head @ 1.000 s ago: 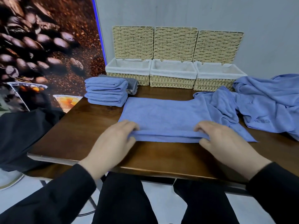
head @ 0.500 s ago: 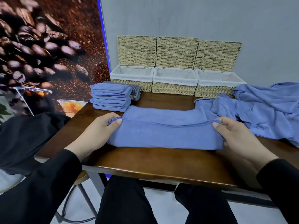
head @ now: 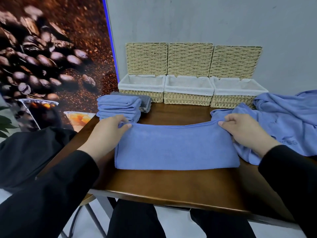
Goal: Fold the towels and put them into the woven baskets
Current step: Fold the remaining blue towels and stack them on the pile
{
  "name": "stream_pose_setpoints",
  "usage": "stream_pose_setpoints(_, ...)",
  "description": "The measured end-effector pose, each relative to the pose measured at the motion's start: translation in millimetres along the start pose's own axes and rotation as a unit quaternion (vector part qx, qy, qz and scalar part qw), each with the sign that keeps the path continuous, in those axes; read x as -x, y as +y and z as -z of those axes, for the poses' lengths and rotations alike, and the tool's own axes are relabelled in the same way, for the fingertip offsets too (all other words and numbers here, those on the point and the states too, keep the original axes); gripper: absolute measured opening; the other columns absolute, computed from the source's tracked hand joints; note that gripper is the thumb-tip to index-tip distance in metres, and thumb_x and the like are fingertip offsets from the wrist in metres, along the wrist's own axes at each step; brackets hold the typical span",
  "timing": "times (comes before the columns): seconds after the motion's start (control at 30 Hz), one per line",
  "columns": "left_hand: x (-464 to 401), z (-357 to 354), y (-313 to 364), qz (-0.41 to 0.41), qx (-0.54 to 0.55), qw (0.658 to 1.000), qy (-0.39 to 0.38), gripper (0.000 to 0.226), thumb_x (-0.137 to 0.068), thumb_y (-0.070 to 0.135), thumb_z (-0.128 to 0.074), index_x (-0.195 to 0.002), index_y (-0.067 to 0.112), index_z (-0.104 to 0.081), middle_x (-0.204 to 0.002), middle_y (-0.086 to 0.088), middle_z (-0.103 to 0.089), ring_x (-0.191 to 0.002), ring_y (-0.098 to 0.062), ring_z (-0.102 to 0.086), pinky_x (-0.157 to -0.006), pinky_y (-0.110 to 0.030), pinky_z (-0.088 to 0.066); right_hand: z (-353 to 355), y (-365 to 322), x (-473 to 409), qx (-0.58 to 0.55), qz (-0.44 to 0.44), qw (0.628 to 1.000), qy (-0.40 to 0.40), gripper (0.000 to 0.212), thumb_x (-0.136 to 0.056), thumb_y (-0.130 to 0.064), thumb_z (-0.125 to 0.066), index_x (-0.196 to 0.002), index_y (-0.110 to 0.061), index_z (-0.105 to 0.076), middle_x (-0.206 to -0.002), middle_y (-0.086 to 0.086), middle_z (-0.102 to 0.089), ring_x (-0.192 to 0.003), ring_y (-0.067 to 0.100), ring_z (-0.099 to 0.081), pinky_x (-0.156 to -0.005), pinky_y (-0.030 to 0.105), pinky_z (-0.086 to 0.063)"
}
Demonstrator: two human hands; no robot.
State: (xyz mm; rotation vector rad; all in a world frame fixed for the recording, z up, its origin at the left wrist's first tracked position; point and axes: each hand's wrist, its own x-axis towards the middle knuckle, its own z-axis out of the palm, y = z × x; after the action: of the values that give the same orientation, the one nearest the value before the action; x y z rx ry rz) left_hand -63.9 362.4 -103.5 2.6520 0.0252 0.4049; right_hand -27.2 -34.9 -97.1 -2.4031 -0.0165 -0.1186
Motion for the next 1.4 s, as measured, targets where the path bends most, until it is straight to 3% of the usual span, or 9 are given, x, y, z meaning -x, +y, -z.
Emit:
stream_pose_setpoints(0.1, -8, -9, 12, -0.089, -0.021, 0.994, 0.06, 0.035, -0.096, 0.029, -0.067, -0.129, 0.018, -0.062, -0.114, -0.004, -0.059, -0.106, -0.024, -0.057, -0.08, -0.03, -0.038, -14, -7, -14, 0.087, 0.021, 0.996, -0.009, 0.04, -0.099, -0.032, -0.064, -0.134, -0.012, -0.058, -0.102, 0.0, -0.06, -0.092, 0.02, -0.056, -0.077, 0.03, -0.038)
stream_pose_setpoints(0.23, -1, -32, 32, -0.217, 0.012, 0.975, -0.041, 0.026, -0.099, 0.035, -0.061, -0.122, 0.024, -0.065, -0.116, 0.008, -0.058, -0.108, -0.015, -0.057, -0.089, -0.032, -0.044, -41, -8, 5, 0.085, 0.136, 0.987, 0.015, 0.005, -0.097, -0.029, -0.066, -0.101, -0.026, -0.067, -0.089, -0.008, -0.061, -0.081, 0.013, -0.057, -0.069, 0.029, -0.044)
stream_pose_setpoints(0.4, 6, -61, 34, -0.222, -0.093, 0.943, -0.232, 0.047, -0.102, 0.054, -0.047, -0.146, 0.039, -0.048, -0.155, 0.014, -0.039, -0.141, -0.012, -0.034, -0.116, -0.042, -0.028, -61, -6, 17, 0.183, 0.19, 0.961, -0.084, 0.016, -0.099, -0.037, -0.061, -0.105, -0.025, -0.07, -0.1, -0.012, -0.058, -0.093, 0.011, -0.056, -0.089, 0.031, -0.043)
stream_pose_setpoints(0.67, 0, -65, 66, -0.187, -0.229, 0.942, -0.158, 0.041, -0.102, 0.056, -0.04, -0.133, 0.034, -0.055, -0.104, 0.004, -0.045, -0.097, -0.022, -0.046, -0.081, -0.037, -0.042, -89, -39, 40, 0.208, 0.222, 0.949, -0.083, 0.036, -0.102, -0.051, -0.042, -0.098, -0.027, -0.069, -0.1, -0.009, -0.059, -0.093, 0.014, -0.06, -0.082, 0.039, -0.051)
stream_pose_setpoints(0.83, -17, -60, 72, -0.216, -0.15, 0.947, -0.184, 0.028, -0.101, 0.043, -0.049, -0.092, 0.023, -0.066, -0.089, 0.006, -0.057, -0.088, -0.02, -0.056, -0.067, -0.034, -0.042, -96, -19, 14, 0.19, 0.175, 0.966, 0.007, 0.041, -0.099, -0.055, -0.043, -0.098, -0.027, -0.073, -0.109, -0.008, -0.065, -0.108, 0.021, -0.058, -0.094, 0.043, -0.047)
stream_pose_setpoints(0.97, -31, -79, 52, -0.248, -0.006, 0.959, -0.14, 0.016, -0.096, 0.04, -0.064, -0.103, 0.029, -0.073, -0.099, 0.01, -0.057, -0.096, -0.012, -0.054, -0.085, -0.037, -0.046, -95, -2, -7, 0.126, 0.148, 0.979, -0.067, 0.049, -0.102, -0.052, -0.047, -0.14, -0.024, -0.059, -0.156, -0.008, -0.044, -0.147, 0.014, -0.035, -0.123, 0.044, -0.023)
stream_pose_setpoints(1.1, -32, -106, 38, -0.248, -0.003, 0.958, -0.146, 0.039, -0.099, 0.053, -0.051, -0.134, 0.04, -0.061, -0.149, 0.015, -0.046, -0.14, -0.006, -0.033, -0.111, -0.038, -0.025, -92, 7, -23, 0.121, 0.17, 0.972, -0.109, 0.049, -0.105, -0.046, -0.045, -0.15, -0.028, -0.046, -0.165, -0.013, -0.026, -0.154, 0.005, -0.012, -0.127, 0.04, -0.006)
stream_pose_setpoints(1.27, -33, -107, 40, -0.243, -0.006, 0.964, -0.105, 0.049, -0.095, 0.06, -0.035, -0.133, 0.041, -0.06, -0.151, 0.019, -0.045, -0.141, -0.002, -0.034, -0.114, -0.035, -0.023, -82, 5, -19, 0.025, 0.231, 0.972, -0.024, 0.045, -0.097, -0.05, -0.053, -0.132, -0.025, -0.065, -0.145, -0.012, -0.053, -0.14, 0.005, -0.042, -0.117, 0.037, -0.034)
stream_pose_setpoints(1.4, -32, -107, 37, -0.214, -0.061, 0.966, -0.13, 0.057, -0.094, 0.066, -0.024, -0.14, 0.045, -0.051, -0.156, 0.023, -0.036, -0.146, 0.001, -0.025, -0.118, -0.039, -0.016, -75, 9, -10, 0.065, 0.263, 0.952, -0.142, 0.05, -0.093, -0.063, -0.046, -0.129, -0.033, -0.065, -0.131, -0.026, -0.053, -0.129, -0.005, -0.046, -0.115, 0.035, -0.034)
